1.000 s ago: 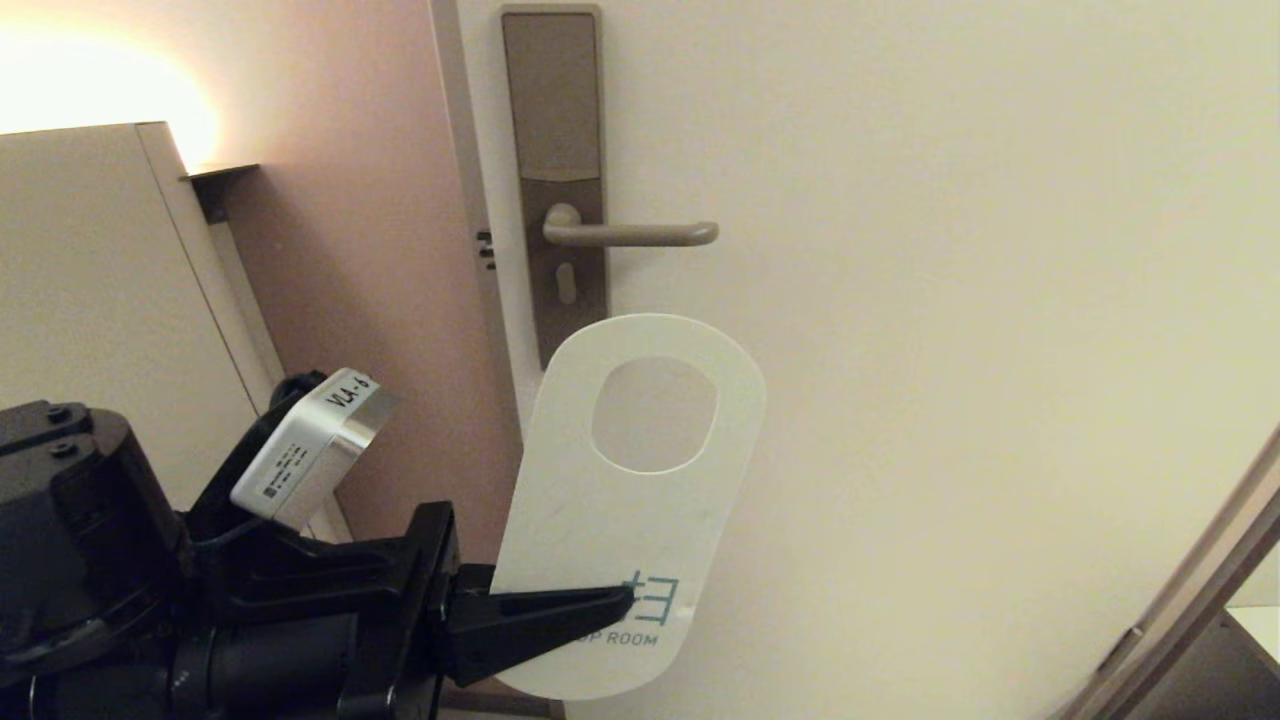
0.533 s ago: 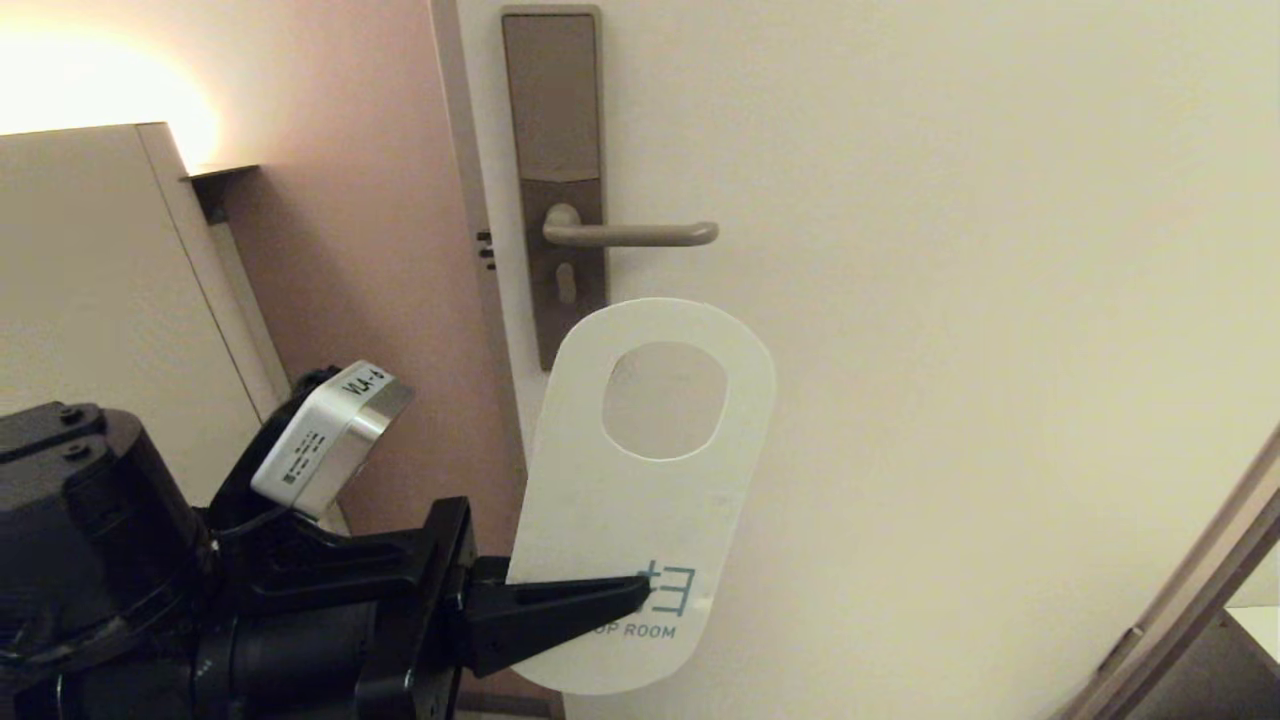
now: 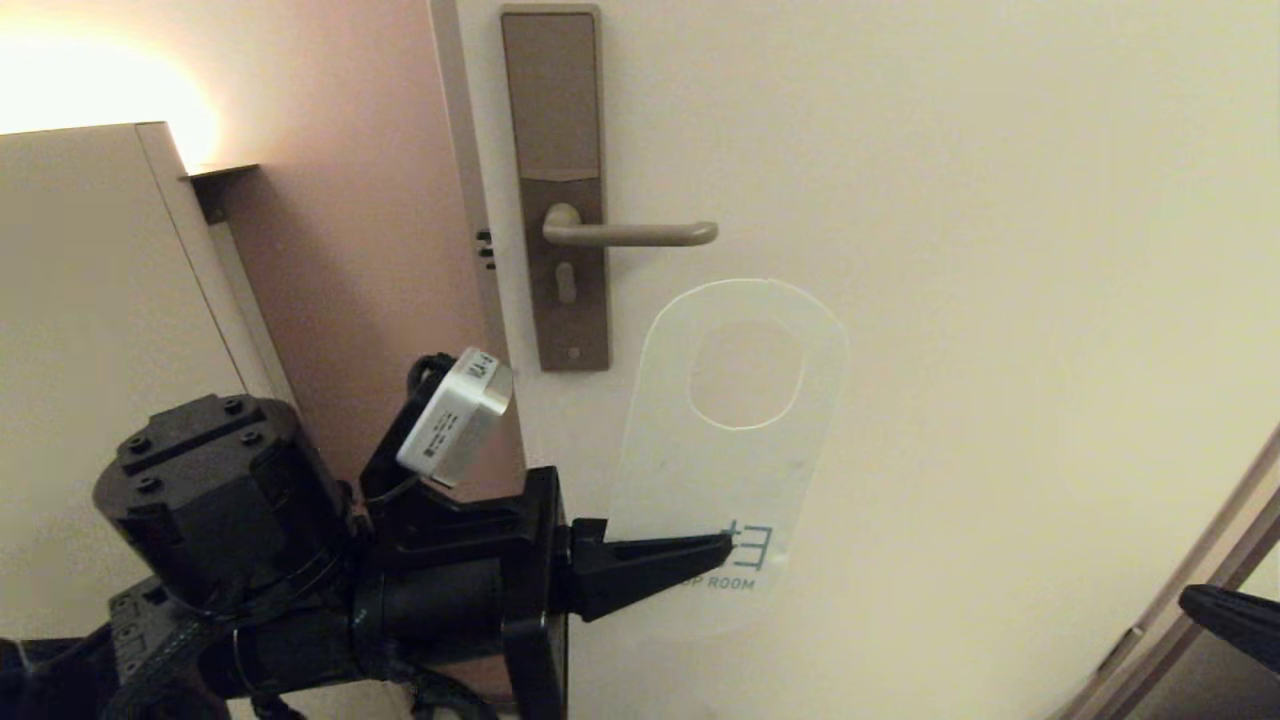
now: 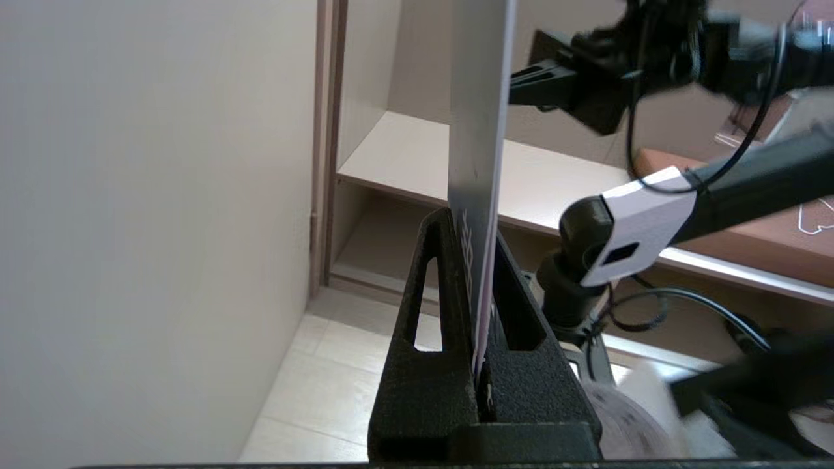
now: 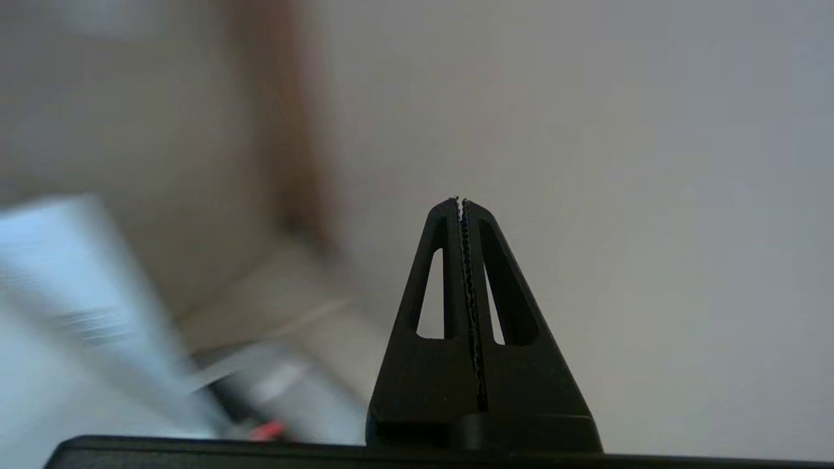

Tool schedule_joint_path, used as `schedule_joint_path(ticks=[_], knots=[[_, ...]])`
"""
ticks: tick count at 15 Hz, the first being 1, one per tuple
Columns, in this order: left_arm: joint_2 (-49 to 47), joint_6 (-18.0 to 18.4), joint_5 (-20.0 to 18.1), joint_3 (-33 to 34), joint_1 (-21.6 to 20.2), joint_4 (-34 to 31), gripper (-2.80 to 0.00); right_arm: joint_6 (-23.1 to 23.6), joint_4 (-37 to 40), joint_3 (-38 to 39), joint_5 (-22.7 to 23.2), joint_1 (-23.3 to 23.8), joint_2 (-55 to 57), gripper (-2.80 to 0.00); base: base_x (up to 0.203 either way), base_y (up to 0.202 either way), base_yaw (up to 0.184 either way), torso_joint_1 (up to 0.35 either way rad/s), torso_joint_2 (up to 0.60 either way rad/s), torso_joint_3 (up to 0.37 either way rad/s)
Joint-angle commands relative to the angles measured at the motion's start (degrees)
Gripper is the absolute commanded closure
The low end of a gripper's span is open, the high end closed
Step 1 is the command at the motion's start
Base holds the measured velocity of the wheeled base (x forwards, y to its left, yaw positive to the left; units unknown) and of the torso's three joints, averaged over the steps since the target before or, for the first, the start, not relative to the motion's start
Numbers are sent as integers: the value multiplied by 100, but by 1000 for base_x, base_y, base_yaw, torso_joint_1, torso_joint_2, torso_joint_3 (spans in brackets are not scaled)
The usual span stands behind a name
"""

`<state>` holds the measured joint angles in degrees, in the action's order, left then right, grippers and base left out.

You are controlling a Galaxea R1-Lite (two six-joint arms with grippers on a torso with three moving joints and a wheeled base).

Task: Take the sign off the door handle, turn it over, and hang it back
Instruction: Hand it to the other hand

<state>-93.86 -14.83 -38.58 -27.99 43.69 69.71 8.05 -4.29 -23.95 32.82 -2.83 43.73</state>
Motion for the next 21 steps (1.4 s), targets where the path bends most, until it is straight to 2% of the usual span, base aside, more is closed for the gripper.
schedule_joint_path(ticks=[1,3,5,8,11,14,16,19,21], knots=[[-377,-11,-18,-218,33,50,0,-31,-20,-322,409,-572,900,0,0,0,0,0,0,0],[-559,-11,-18,-410,34,52,0,-328,-212,-654,472,-1293,1410,0,0,0,0,0,0,0],[-707,-11,-18,-558,34,52,0,-662,-887,-809,478,-1693,1950,0,0,0,0,0,0,0],[-874,-20,-18,-686,34,60,0,-1313,-1618,-993,494,-1977,2439,0,0,0,0,0,0,0],[-1030,-20,-17,-881,26,61,0,-1957,-2483,-942,501,-2027,2801,0,0,0,0,0,0,0],[-1152,-149,-2,-1049,17,85,0,-2952,-3399,-930,616,-2228,2994,0,0,0,0,0,0,0],[-1220,-240,0,-1052,17,278,0,-3491,-3799,-856,902,-2324,3002,0,0,0,0,0,0,0],[-1223,-345,9,-1051,-9,342,0,-3529,-3851,-703,1384,-2327,3015,0,0,0,0,0,0,0],[-1261,-345,3,-1059,-36,342,0,-3529,-3859,-701,1510,-2332,3156,0,0,0,0,0,0,0]])
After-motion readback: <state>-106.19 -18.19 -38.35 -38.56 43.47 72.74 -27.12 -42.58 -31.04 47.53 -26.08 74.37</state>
